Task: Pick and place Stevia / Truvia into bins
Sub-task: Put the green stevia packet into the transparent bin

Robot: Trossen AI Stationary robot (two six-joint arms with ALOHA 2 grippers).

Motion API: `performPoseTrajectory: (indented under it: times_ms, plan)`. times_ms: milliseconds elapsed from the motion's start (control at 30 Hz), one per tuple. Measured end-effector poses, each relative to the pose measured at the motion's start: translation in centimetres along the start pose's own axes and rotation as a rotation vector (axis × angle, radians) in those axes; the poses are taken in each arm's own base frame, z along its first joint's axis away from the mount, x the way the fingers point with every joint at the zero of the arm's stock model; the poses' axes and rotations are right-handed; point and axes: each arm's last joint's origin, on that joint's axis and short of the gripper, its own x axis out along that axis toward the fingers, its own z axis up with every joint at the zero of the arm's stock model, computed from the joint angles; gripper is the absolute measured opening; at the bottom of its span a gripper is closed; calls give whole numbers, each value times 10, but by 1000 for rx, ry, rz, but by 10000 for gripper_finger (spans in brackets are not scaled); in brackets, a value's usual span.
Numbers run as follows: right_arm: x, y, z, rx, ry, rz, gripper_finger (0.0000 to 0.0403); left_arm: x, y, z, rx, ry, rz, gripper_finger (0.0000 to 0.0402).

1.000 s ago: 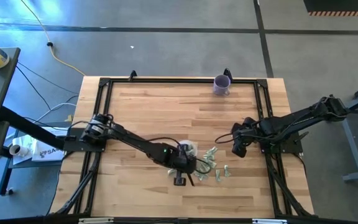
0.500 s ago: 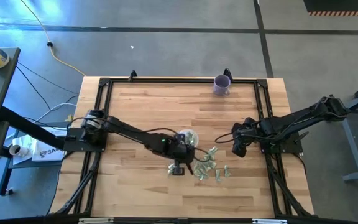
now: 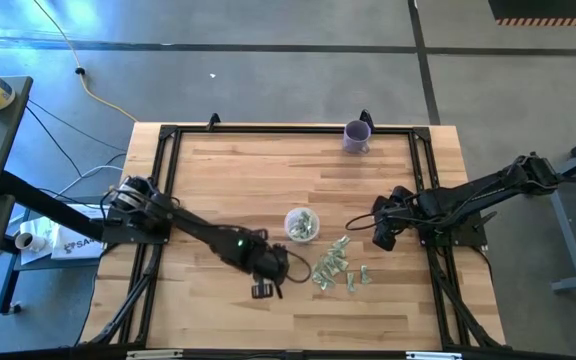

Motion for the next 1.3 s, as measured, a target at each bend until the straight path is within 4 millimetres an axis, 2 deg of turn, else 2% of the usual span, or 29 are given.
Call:
performPoseTrajectory:
  times_ms: [167, 300, 400, 533, 733, 933, 1133, 1300]
  plan:
    - [0, 0, 0, 0, -2, 1, 307, 21, 1, -13, -164, -13, -8, 156]
    - [0, 0, 0, 0, -2, 2, 307, 31, 10, -8, -319, -106, -1, 210]
    - [0, 0, 0, 0, -2, 2, 307, 37, 17, -5, -399, -159, 27, 230]
    - [0, 0, 0, -1, -1, 1, 307, 50, 18, -7, -412, -146, 47, 230]
    - [0, 0, -1, -2, 9, 4, 307, 60, -1, -15, -363, -136, 23, 219]
    - [0, 0, 0, -7, 1, -6, 307, 58, -16, -23, -345, -144, 10, 218]
    - [0, -1, 0, -18, -14, -29, 307, 56, -29, -30, -375, -92, -77, 217]
    - [0, -1, 0, -18, -9, -23, 307, 47, -26, -29, -381, -75, -103, 211]
